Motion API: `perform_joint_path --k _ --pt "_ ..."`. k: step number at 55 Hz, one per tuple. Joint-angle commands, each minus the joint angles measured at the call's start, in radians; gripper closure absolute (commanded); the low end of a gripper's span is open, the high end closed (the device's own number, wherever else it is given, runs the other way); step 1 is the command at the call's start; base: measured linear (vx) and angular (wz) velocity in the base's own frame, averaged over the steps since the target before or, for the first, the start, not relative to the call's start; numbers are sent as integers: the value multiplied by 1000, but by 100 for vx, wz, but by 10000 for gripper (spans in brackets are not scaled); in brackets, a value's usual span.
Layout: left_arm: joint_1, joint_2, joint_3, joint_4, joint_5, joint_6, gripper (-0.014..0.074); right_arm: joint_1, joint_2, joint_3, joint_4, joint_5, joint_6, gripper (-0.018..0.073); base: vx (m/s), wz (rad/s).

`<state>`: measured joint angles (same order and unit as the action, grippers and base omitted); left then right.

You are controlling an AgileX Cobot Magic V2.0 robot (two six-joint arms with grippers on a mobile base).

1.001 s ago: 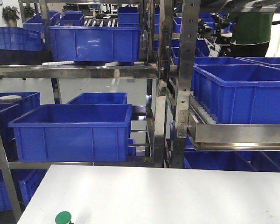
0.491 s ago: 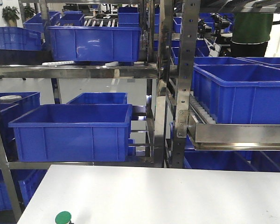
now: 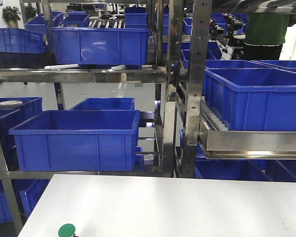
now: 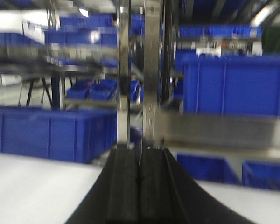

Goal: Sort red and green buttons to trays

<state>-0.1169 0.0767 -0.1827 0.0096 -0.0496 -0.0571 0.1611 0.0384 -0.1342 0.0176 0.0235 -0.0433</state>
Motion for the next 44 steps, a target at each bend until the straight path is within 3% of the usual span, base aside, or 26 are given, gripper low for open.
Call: perform_joint_path --k 1,14,30,39,44 --pt "-3 123 -178 -10 -79 34 602 -3 127 -160 -5 -91 -21 567 0 0" --pt "-3 545 -481 -16 -90 70 602 -3 604 -446 -5 -156 -21 567 0 0" --pt "-3 743 -513 -16 -129 71 559 -3 877 -499 -5 -204 -16 548 0 0" --pt "-3 784 -513 -16 -125 70 431 -3 888 -499 -5 -190 -16 409 0 0" --pt "-3 795 -513 -16 -120 70 322 -3 888 -499 -5 -190 -16 237 0 0"
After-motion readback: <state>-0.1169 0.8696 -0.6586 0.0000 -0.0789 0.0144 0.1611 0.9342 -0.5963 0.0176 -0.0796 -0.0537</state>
